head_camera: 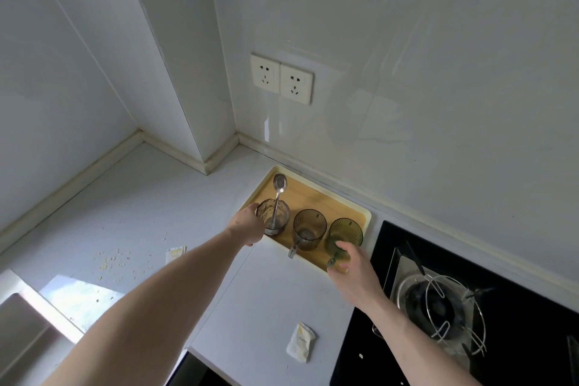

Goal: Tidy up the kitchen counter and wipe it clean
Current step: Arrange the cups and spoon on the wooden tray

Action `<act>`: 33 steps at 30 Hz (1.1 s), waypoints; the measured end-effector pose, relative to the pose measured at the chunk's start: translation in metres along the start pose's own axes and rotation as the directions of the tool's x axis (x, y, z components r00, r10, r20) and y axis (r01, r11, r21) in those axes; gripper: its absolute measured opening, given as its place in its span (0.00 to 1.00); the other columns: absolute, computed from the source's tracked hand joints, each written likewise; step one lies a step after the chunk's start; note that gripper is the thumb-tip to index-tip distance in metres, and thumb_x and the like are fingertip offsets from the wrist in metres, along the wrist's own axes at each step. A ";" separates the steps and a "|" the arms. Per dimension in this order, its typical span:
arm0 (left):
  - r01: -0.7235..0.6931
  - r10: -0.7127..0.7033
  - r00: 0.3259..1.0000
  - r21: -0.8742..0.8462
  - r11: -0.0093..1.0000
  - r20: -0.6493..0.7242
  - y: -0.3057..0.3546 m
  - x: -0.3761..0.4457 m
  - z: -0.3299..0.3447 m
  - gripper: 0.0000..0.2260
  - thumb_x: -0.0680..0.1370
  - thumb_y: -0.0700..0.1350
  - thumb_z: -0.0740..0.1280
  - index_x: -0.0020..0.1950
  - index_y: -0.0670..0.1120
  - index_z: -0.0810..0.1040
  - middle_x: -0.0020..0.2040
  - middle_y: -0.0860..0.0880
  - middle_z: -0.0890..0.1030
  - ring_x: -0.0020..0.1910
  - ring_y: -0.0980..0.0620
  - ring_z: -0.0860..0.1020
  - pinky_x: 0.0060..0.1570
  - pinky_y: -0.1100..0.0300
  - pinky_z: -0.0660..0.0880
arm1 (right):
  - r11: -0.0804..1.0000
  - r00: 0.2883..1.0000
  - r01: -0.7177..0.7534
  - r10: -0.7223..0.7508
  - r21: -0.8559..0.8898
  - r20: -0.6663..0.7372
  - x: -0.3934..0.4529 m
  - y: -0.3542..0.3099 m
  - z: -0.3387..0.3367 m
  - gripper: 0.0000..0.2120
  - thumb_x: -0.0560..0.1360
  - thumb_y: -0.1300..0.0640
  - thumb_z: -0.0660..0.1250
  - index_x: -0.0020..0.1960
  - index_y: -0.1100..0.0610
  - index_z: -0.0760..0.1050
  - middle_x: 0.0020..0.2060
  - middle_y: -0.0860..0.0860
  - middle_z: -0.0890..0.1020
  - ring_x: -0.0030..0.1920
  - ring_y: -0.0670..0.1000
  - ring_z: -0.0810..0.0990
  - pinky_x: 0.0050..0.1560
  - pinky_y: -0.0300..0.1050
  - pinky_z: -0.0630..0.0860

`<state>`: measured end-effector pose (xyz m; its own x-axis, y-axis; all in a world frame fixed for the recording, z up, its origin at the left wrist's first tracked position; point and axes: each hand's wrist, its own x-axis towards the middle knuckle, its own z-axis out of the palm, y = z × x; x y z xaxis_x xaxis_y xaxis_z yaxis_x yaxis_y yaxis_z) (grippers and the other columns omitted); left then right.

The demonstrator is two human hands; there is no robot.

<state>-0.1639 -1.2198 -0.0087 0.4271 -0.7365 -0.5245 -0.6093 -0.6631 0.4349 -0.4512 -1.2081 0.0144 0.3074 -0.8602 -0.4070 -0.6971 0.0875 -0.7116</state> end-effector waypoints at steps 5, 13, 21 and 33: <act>0.030 -0.027 0.999 -0.092 0.995 0.032 -0.001 -0.006 0.000 0.29 0.83 0.40 0.59 0.83 0.55 0.57 0.71 0.42 0.72 0.55 0.43 0.82 0.32 0.57 0.83 | 0.999 0.998 0.022 -0.020 -0.032 0.053 0.002 -0.008 0.002 0.25 0.78 0.52 0.69 0.73 0.47 0.67 0.70 0.43 0.71 0.63 0.44 0.74 0.56 0.38 0.73; -0.023 0.023 1.000 0.029 0.999 0.009 0.002 -0.027 0.009 0.31 0.81 0.40 0.55 0.84 0.49 0.50 0.70 0.39 0.73 0.53 0.41 0.77 0.35 0.56 0.79 | 0.992 0.998 -0.007 0.014 -0.129 0.055 0.006 -0.004 -0.002 0.21 0.78 0.53 0.70 0.70 0.49 0.70 0.69 0.48 0.72 0.68 0.49 0.73 0.58 0.40 0.72; -0.128 0.161 0.979 0.239 0.963 -0.122 0.001 -0.068 0.011 0.27 0.81 0.42 0.59 0.80 0.52 0.59 0.74 0.46 0.67 0.62 0.43 0.77 0.51 0.53 0.77 | 0.987 0.999 0.035 -0.029 -0.160 0.039 0.008 -0.008 -0.011 0.16 0.78 0.51 0.70 0.65 0.48 0.75 0.65 0.45 0.74 0.62 0.46 0.74 0.58 0.42 0.74; -0.412 0.383 0.910 0.233 0.881 0.158 0.016 -0.096 0.054 0.23 0.81 0.45 0.61 0.77 0.55 0.69 0.76 0.50 0.69 0.70 0.46 0.74 0.68 0.50 0.74 | 0.961 0.992 0.050 -0.015 -0.274 0.126 0.009 -0.002 -0.014 0.19 0.79 0.50 0.68 0.69 0.50 0.75 0.70 0.47 0.74 0.69 0.49 0.73 0.66 0.42 0.71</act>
<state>-0.2511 -1.1523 0.0093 0.0493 -0.9032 -0.4265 -0.8686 -0.2495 0.4281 -0.4560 -1.2232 0.0200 0.3976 -0.7909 -0.4652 -0.8315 -0.0962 -0.5471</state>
